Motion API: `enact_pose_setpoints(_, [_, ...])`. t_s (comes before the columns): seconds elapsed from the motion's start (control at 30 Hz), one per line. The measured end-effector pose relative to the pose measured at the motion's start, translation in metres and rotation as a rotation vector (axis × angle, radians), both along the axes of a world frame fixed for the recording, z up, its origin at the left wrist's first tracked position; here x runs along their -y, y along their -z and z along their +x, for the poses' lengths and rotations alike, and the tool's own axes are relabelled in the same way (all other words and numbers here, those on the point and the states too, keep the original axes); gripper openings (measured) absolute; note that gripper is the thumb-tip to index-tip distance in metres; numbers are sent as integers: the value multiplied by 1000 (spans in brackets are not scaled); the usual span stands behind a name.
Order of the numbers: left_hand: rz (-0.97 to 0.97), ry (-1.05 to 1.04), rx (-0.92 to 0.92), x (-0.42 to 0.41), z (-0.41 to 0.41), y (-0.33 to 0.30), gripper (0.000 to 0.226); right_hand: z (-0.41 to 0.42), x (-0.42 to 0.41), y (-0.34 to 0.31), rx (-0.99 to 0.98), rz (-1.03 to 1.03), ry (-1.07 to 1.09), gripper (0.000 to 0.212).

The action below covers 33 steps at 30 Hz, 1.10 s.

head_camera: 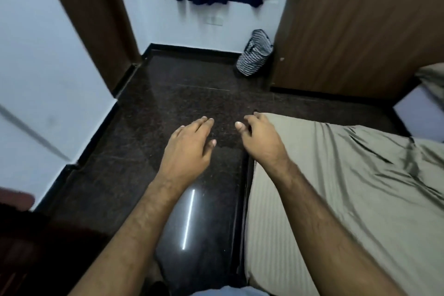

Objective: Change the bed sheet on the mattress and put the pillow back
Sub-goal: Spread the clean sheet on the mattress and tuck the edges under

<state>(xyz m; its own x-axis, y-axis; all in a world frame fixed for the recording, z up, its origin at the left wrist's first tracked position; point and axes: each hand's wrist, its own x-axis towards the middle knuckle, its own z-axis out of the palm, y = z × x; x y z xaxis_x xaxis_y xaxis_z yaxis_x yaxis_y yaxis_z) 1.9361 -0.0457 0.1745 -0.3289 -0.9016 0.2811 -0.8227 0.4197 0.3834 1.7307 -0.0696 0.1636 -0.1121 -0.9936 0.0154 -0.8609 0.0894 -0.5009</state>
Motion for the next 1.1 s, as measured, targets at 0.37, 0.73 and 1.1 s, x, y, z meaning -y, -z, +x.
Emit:
enact_pose_setpoints(0.37, [14, 436, 14, 221, -9, 13, 50, 5, 106, 6, -5, -1, 453, 48])
enact_pose_setpoints(0.73, [120, 872, 212, 367, -143, 95, 48, -92, 184, 132, 129, 165, 905, 33])
enact_pose_setpoints(1.1, [321, 1161, 348, 433, -273, 255, 46, -124, 237, 288, 347, 336, 1218, 30])
